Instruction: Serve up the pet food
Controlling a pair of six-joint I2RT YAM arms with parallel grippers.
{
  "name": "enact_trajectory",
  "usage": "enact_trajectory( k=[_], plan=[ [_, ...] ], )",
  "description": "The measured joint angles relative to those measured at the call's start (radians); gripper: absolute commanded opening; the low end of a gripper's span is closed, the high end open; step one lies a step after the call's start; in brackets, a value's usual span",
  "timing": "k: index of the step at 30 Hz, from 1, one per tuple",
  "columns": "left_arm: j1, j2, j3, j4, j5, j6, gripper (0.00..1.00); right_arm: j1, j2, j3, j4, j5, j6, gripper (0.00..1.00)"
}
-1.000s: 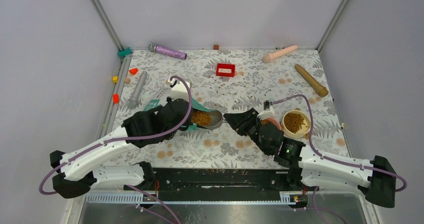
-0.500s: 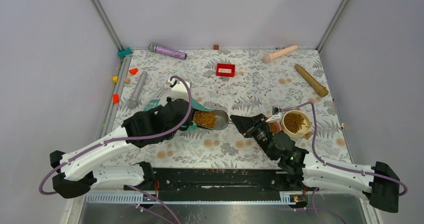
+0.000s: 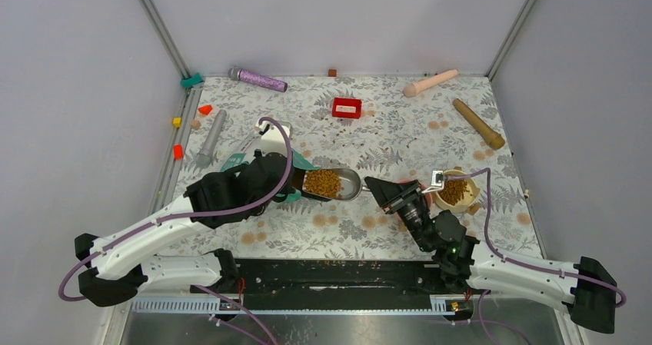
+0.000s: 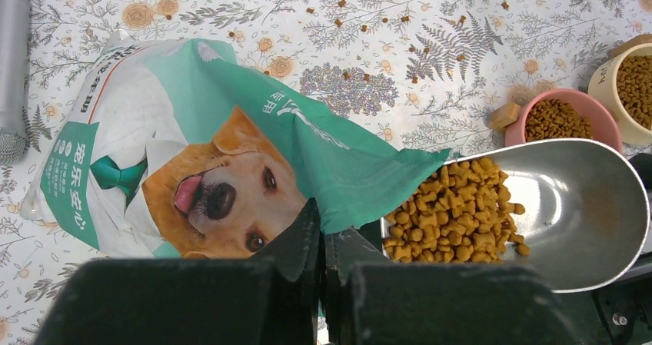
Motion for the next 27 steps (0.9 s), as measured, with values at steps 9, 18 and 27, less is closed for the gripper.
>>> enact_trajectory(
  k=[9, 18, 27],
  plan=[
    [0.0, 0.0, 0.0, 0.0, 0.004, -0.003, 0.0, 0.0, 0.155, 0.031, 0.048, 0.018, 0.065, 0.0],
    [0.0, -0.001, -0.008, 0.008, 0.013, -0.008, 0.0, 0.002, 0.299, -0.036, 0.32, 0.023, 0.127, 0.0],
    [0.0, -0.011, -0.016, 0.011, 0.022, -0.011, 0.0, 0.0, 0.353, -0.06, 0.424, 0.051, 0.172, 0.0]
  ],
)
